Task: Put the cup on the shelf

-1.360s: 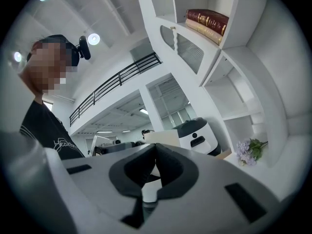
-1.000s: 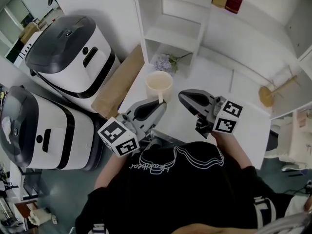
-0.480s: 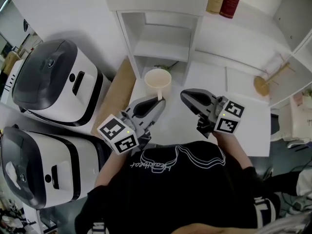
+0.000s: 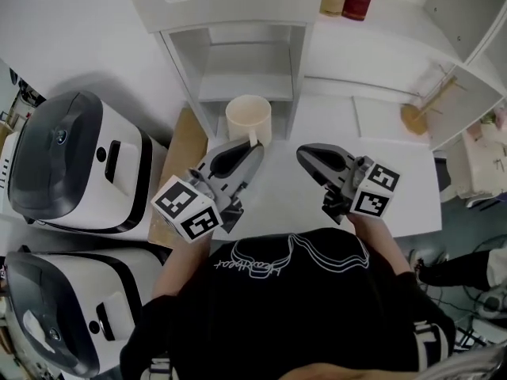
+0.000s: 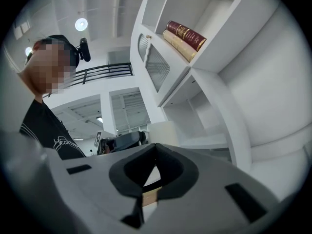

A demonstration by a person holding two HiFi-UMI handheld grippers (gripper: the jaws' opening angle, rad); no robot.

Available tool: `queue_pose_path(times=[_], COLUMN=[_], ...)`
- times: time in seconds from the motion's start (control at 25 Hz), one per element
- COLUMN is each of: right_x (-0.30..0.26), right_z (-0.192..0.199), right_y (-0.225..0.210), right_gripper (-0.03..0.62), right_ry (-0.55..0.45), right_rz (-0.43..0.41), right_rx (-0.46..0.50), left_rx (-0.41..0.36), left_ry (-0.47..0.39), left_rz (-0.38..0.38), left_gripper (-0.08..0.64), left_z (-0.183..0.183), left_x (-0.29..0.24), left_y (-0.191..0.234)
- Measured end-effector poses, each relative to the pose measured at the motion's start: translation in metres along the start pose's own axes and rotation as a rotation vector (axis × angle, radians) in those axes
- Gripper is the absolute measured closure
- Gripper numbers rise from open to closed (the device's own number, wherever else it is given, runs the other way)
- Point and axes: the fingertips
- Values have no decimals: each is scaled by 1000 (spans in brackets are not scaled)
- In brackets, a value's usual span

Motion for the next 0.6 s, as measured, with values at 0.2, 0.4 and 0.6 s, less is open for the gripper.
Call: queue_pose_path(times=[0.2,0.4,0.6], right_x=[5,6,8], right_z=[1,2,6], right_y=[-13,-28,-39], right_gripper=[586,586,586], right_ry=[-19,-31,-34], right_rz=[56,98,131], right_rx=[-10,-22,-37], left_rx=[-5,-19,-8], left_ry=[-4,-7,-32], left_rz=[25,44,50], left_gripper=[525,525,525], left_z=[-5,-8,-14], left_x=[-12,-30,-48], left_y=[17,38,60])
Point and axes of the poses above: the fingertips, and each gripper's own axes: x backward along the fingers, y to its left, z out of its underside, and after that the axes turned 7 degrees about -x, right-handed
